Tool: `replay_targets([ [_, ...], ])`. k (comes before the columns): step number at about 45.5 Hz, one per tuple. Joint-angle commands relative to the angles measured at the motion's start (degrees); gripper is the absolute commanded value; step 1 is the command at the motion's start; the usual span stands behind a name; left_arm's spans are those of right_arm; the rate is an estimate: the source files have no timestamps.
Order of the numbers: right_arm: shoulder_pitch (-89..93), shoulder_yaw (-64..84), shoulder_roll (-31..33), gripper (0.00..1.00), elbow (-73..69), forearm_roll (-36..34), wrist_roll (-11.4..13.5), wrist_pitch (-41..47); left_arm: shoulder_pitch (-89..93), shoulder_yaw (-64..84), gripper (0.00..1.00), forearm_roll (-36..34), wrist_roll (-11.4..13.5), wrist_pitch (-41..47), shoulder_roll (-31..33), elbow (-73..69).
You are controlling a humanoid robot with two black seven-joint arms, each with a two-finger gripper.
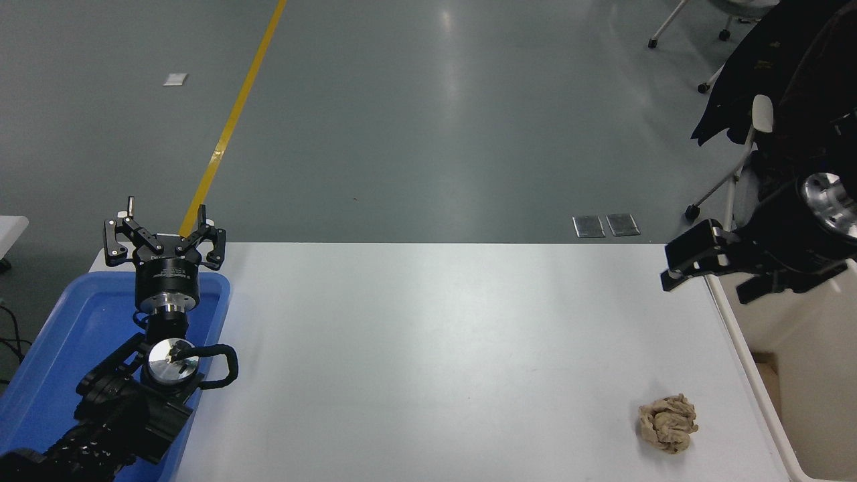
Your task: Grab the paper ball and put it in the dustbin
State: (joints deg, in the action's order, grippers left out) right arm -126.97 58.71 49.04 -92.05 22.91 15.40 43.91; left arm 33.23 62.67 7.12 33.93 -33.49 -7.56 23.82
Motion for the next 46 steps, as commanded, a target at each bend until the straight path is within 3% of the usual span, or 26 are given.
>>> replay_targets([
  [1,1.19,3.6,1.76,1.0,-1.02,4.42,-0.2,0.22,0.0,-0.01,0.99,0.0,0.0,0.0,0.0,0.0],
  [13,14.36,2.2,2.37,1.0,1.0,8.2,0.07,-5.84,0.0,-0.01,0.99,0.0,0.0,0.0,0.0,0.0],
  [20,30.35,-7.01,2.2,1.0,5.47,8.55,-0.02,-11.74,0.0,-0.01,0.99,-0.09,0.0,-0.09,0.0,0.0],
  [29,42.94,-17.13,1.58,1.0,10.49,8.55,0.15,-12.18,0.0,-0.01,0.99,-0.09,0.0,-0.09,0.0,0.09],
  [46,51.9,-20.74,-8.0,1.0,21.12,9.08,0.07,-20.52,0.08,-0.01,0.99,-0.09,-0.09,-0.09,0.0,0.09],
])
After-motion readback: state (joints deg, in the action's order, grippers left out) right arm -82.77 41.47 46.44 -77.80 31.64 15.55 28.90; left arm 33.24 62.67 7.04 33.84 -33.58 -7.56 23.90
